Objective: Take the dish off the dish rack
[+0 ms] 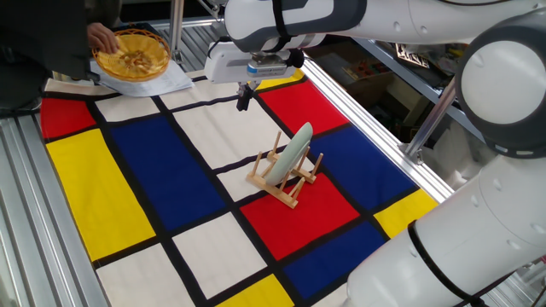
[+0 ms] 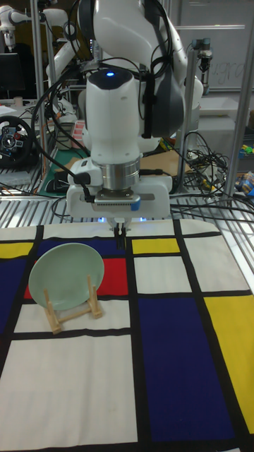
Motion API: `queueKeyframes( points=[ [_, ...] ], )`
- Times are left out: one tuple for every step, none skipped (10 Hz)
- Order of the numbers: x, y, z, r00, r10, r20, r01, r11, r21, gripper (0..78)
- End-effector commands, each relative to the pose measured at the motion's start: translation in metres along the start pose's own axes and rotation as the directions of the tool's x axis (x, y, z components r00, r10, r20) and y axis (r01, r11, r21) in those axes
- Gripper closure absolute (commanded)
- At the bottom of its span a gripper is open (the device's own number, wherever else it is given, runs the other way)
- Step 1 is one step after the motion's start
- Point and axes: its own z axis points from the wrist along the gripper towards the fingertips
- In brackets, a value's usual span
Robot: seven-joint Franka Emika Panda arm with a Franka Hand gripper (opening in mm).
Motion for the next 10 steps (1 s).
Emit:
queueKeyframes(
  points=[
    [-0.0002,0.0000,-0.0011,1.000,-0.001,0.002,0.001,1.000,0.001,77.6],
    [-0.0002,0.0000,-0.0011,1.000,-0.001,0.002,0.001,1.000,0.001,77.6],
    [-0.0002,0.0000,-0.0011,1.000,-0.003,0.002,0.003,1.000,0.001,77.6],
    [-0.0002,0.0000,-0.0011,1.000,-0.003,0.002,0.003,1.000,0.001,77.6],
    [-0.0002,0.0000,-0.0011,1.000,-0.004,0.003,0.004,1.000,0.003,77.6],
    [-0.0002,-0.0002,-0.0011,1.000,-0.003,0.004,0.003,1.000,0.002,77.6],
    [-0.0002,-0.0004,-0.0011,1.000,-0.002,0.005,0.002,1.000,0.001,77.6],
    [-0.0004,-0.0014,-0.0009,1.000,-0.006,0.006,0.006,1.000,0.002,77.6],
    [-0.0009,-0.0040,-0.0005,1.000,-0.011,0.009,0.011,1.000,0.002,77.6],
    [-0.0019,-0.0055,-0.0004,1.000,-0.015,0.010,0.015,1.000,0.002,77.6]
  ],
)
